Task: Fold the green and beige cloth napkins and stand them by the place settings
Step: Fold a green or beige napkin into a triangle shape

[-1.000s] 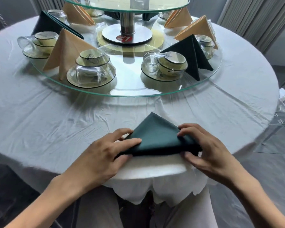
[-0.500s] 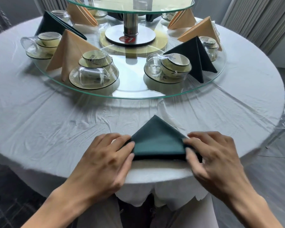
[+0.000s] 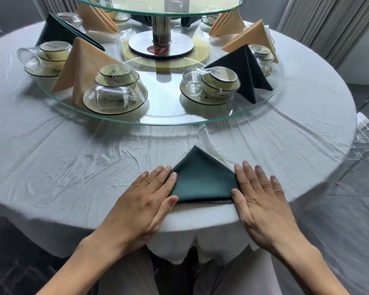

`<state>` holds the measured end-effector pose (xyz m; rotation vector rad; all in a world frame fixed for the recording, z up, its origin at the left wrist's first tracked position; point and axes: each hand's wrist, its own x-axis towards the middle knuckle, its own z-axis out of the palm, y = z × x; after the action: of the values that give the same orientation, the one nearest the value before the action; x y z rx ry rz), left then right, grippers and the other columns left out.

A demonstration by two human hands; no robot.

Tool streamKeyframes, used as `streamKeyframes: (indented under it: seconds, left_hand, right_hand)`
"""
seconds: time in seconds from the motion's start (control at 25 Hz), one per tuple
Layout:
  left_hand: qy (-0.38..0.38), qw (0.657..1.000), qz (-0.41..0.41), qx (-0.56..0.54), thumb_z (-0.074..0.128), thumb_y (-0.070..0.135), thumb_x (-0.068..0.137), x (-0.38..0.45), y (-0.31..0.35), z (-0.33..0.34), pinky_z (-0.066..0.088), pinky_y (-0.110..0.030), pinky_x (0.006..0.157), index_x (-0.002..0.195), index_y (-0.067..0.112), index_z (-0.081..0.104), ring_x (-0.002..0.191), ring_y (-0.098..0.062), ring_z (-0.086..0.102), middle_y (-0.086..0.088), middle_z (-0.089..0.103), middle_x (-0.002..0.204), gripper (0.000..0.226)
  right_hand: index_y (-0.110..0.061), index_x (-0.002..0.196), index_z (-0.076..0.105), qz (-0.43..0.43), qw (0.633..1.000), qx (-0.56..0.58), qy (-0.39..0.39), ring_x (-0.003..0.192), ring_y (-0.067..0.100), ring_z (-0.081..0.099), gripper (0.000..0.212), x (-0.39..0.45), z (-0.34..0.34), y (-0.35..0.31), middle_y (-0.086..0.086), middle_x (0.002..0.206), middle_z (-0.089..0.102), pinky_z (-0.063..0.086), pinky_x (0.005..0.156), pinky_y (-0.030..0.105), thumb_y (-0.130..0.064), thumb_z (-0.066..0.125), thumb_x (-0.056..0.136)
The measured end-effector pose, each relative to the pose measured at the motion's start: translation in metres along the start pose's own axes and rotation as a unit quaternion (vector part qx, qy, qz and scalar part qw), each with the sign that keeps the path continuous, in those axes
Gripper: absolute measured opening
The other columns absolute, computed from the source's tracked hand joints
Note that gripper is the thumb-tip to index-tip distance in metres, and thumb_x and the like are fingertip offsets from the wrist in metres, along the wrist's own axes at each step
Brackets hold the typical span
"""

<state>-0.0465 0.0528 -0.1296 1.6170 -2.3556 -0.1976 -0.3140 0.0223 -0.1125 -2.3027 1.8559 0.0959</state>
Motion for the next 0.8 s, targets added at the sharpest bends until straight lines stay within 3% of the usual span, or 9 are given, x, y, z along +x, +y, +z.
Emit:
streamKeyframes:
  seconds: [0.12,0.2,0.28,0.4,0.48,0.56,0.68,0.76,0.8]
  left_hand:
    - [0.076,0.996,-0.044,-0.033,0.045,0.039,0.097,0.017,0.01,-0.013,0.044,-0.034,0.097,0.124,0.019,0.067,0.117,-0.021,0.06,0.003,0.067,0.126,0.04]
    - [0.038,0.986,-0.121,-0.111,0.061,0.034,0.091,0.033,0.014,-0.023,0.046,-0.036,0.093,0.129,0.027,0.061,0.103,-0.017,0.059,0.011,0.065,0.113,0.039]
    - [-0.062,0.957,-0.192,-0.211,0.072,0.029,0.082,0.048,0.008,-0.032,0.048,-0.033,0.083,0.126,0.031,0.06,0.084,-0.012,0.059,0.014,0.063,0.095,0.046]
    - [-0.122,0.907,-0.19,-0.356,0.068,0.028,0.066,0.054,0.011,-0.049,0.04,-0.035,0.066,0.084,0.024,0.066,0.061,-0.012,0.051,0.006,0.059,0.068,0.019]
    - [-0.119,0.892,-0.131,-0.416,0.064,0.02,0.07,0.045,0.032,-0.059,0.037,-0.033,0.062,0.076,0.021,0.057,0.062,-0.011,0.046,0.005,0.052,0.066,0.009]
    - [-0.077,0.899,-0.032,-0.43,0.063,0.011,0.079,0.032,0.057,-0.067,0.04,-0.025,0.06,0.075,0.03,0.054,0.062,-0.003,0.048,0.013,0.053,0.067,0.021]
    - [-0.016,0.914,0.055,-0.401,0.073,0.011,0.076,0.015,0.08,-0.076,0.05,-0.024,0.078,0.099,0.028,0.063,0.087,-0.01,0.065,0.012,0.068,0.091,0.03]
    - [0.023,0.909,0.054,-0.413,0.076,0.015,0.077,0.009,0.085,-0.076,0.05,-0.022,0.083,0.115,0.025,0.065,0.098,-0.014,0.068,0.009,0.071,0.102,0.04]
    - [0.076,0.907,0.032,-0.414,0.077,0.017,0.078,0.008,0.082,-0.075,0.051,-0.023,0.081,0.116,0.026,0.065,0.096,-0.017,0.068,0.007,0.07,0.101,0.041]
  right_hand:
    - [-0.037,0.139,-0.032,0.016,1.0,0.012,0.009,0.139,0.004,-0.029,0.067,0.0,0.004,0.0,-0.014,0.157,-0.026,-0.015,0.119,0.038,-0.057,-0.022,0.076]
    - [-0.032,0.149,-0.018,0.025,0.999,0.014,0.038,0.146,0.01,-0.019,0.072,0.002,0.007,-0.002,-0.008,0.162,-0.015,-0.011,0.12,0.039,-0.056,-0.013,0.081]
    - [-0.019,0.154,0.024,0.008,0.991,0.013,0.135,0.149,0.027,0.013,0.071,-0.002,0.006,-0.008,0.006,0.161,0.02,0.006,0.12,0.045,-0.049,0.016,0.09]
    - [-0.017,0.114,0.064,-0.045,0.955,0.082,0.281,0.109,0.029,0.057,0.038,-0.016,-0.002,-0.03,0.002,0.114,0.062,0.038,0.095,0.042,-0.037,0.049,0.086]
    - [-0.028,0.103,0.063,-0.057,0.94,0.219,0.256,0.092,0.014,0.06,0.029,-0.03,-0.021,-0.052,-0.012,0.097,0.063,0.043,0.082,0.037,-0.049,0.051,0.087]
    - [-0.035,0.105,0.059,-0.055,0.908,0.383,0.159,0.093,0.002,0.062,0.031,-0.041,-0.037,-0.07,-0.017,0.097,0.066,0.049,0.081,0.032,-0.058,0.051,0.087]
    - [-0.026,0.098,0.062,-0.075,0.798,0.588,0.108,0.089,0.011,0.071,0.008,-0.043,-0.053,-0.078,-0.008,0.088,0.073,0.056,0.081,0.04,-0.022,0.06,0.091]
    - [-0.008,0.095,0.062,-0.095,0.731,0.672,0.074,0.084,0.017,0.07,0.021,-0.034,-0.056,-0.068,0.003,0.083,0.071,0.057,0.079,0.038,0.007,0.049,0.09]
    - [0.0,0.095,0.061,-0.114,0.726,0.676,0.053,0.082,0.017,0.066,0.018,-0.028,-0.059,-0.059,0.012,0.081,0.066,0.054,0.076,0.034,0.009,0.047,0.087]
